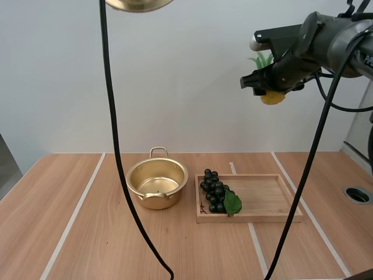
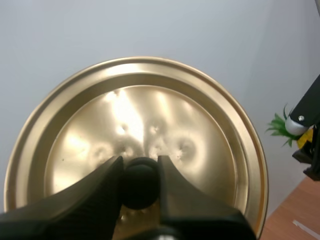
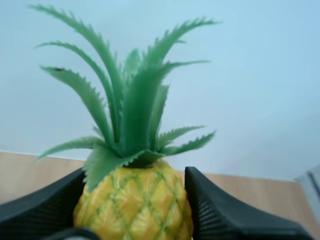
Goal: Open the pot, put the pineapple inside, and close it
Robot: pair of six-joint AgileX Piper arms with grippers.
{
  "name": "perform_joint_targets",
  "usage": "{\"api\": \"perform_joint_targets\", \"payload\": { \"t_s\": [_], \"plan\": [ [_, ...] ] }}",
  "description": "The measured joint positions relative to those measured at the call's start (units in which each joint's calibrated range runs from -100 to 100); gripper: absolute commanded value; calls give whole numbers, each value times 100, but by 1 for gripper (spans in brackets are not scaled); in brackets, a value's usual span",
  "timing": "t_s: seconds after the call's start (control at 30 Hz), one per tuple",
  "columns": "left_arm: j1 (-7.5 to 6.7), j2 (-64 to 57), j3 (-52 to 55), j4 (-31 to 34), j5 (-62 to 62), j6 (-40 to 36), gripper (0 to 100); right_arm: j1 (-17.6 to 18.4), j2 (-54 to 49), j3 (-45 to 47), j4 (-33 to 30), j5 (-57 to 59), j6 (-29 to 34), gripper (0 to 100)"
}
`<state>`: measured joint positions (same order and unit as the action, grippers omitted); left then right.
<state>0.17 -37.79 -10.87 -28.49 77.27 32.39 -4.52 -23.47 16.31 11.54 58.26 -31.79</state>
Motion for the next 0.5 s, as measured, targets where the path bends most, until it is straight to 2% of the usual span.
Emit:
{"api": "perform_joint_targets", "payload": {
  "t_s": [0.17, 0.33, 0.5],
  "plan": [
    [0, 0, -553, 0, -58, 0, 0, 614, 28, -97, 335, 250, -297, 0],
    [0, 0, -1078, 0, 59, 0, 0, 1344, 268, -95, 284, 443, -413, 0],
    [0, 0, -1367, 42, 558, 0, 0, 1700, 839, -95, 230, 666, -463, 0]
  ]
}}
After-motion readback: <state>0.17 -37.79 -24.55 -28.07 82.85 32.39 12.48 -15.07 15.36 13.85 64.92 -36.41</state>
